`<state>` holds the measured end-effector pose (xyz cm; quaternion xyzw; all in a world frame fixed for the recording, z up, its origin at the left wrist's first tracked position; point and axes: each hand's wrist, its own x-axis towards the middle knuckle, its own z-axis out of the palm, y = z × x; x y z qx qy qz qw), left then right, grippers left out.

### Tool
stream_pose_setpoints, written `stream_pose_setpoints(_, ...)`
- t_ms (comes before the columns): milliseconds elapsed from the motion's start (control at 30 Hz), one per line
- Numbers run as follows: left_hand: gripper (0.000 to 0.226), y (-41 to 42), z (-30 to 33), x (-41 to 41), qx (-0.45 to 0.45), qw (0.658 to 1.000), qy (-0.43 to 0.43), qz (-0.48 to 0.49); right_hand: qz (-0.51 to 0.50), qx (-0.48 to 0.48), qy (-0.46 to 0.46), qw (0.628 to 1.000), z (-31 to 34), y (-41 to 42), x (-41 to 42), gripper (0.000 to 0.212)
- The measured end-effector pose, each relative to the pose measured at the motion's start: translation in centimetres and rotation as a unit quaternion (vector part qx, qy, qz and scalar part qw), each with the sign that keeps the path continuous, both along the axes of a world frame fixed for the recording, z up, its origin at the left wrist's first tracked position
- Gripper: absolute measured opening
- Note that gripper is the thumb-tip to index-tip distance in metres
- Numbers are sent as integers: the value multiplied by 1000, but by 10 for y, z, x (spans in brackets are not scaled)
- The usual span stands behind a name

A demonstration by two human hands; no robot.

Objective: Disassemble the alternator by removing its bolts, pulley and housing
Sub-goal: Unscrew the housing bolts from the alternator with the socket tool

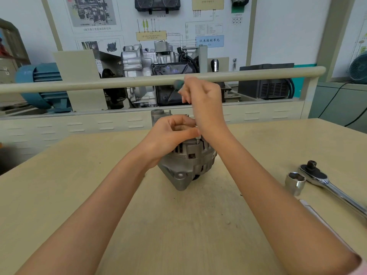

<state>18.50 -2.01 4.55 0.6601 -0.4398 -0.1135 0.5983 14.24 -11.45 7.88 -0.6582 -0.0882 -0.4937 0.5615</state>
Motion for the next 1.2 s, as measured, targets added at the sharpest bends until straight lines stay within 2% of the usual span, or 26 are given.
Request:
stream_pose_setpoints(33,11,0,0,0,-1,1000,-5,-3,-99,-51,-5,994,-2,3,0,51)
stream_pose_setpoints(67,14,0,0,-1,-3,1000,-12,-4,-226,-121,11,967,-3,6,-2,48)
stream_pose_setpoints(133,22,0,1,-3,0,1000,-27,2,-448,-243,97,855,-5,12,-5,34)
stream_pose_setpoints(167,25,0,1,-3,3,999,-32,7,-502,-262,133,813,-5,15,-7,33)
stream_pose_setpoints(200,26,0,1,-3,6,999,-35,11,-516,-264,147,802,-6,17,-7,33)
stream_pose_setpoints(233,28,1,1,-4,7,999,-37,14,-504,-256,140,813,-7,18,-8,32)
stream_pose_setpoints(300,28,1,1,-4,9,999,-40,12,-443,-216,89,866,-6,17,-7,27)
stream_pose_setpoints(333,26,0,0,-5,7,999,-39,10,-398,-191,62,895,-4,16,-7,31)
stream_pose_setpoints(400,17,-2,0,-4,2,1000,-25,10,-263,-125,34,956,0,7,-5,46)
stream_pose_setpoints(467,9,-2,-1,0,14,1000,-15,7,-107,-42,48,992,4,1,-4,47)
stream_pose_setpoints(533,13,0,-1,3,27,1000,-6,-9,44,21,74,996,8,-6,-3,50)
stream_pose_setpoints(600,19,1,0,5,23,1000,8,-19,181,58,80,979,11,-11,-1,59)
stream_pose_setpoints(667,17,1,0,5,14,1000,21,-19,254,76,75,961,13,-13,-1,64)
stream_pose_setpoints(700,14,1,-1,4,11,1000,22,-15,251,81,71,962,13,-12,0,64)
stream_pose_setpoints(767,5,0,-1,3,4,1000,16,-9,178,69,54,980,9,-9,0,60)
stream_pose_setpoints(833,5,-1,-1,3,-3,1000,9,-5,40,4,30,999,3,-4,-1,52)
stream_pose_setpoints(867,7,-1,-2,3,-5,1000,4,1,-64,-67,22,995,0,-2,-3,48)
stream_pose_setpoints(900,11,-2,-3,3,-7,1000,-1,9,-192,-154,30,969,-2,-1,-4,44)
stream_pose_setpoints(967,13,-3,-4,2,-11,1000,-12,23,-428,-296,85,850,-6,2,-8,38)
stream_pose_setpoints(1000,12,-3,-4,1,-12,999,-18,28,-485,-323,109,806,-7,4,-10,40)
stream_pose_setpoints(1033,13,-3,-4,1,-10,999,-21,28,-499,-329,115,793,-7,6,-10,41)
stream_pose_setpoints(1067,14,-3,-3,1,-8,999,-20,24,-483,-324,105,807,-7,7,-10,38)
stream_pose_setpoints(1133,15,-1,-2,1,-5,1000,-11,13,-397,-286,54,870,-5,6,-8,32)
stream_pose_setpoints(1200,11,-1,-2,1,2,1000,-3,5,-257,-222,31,940,-1,-2,-6,40)
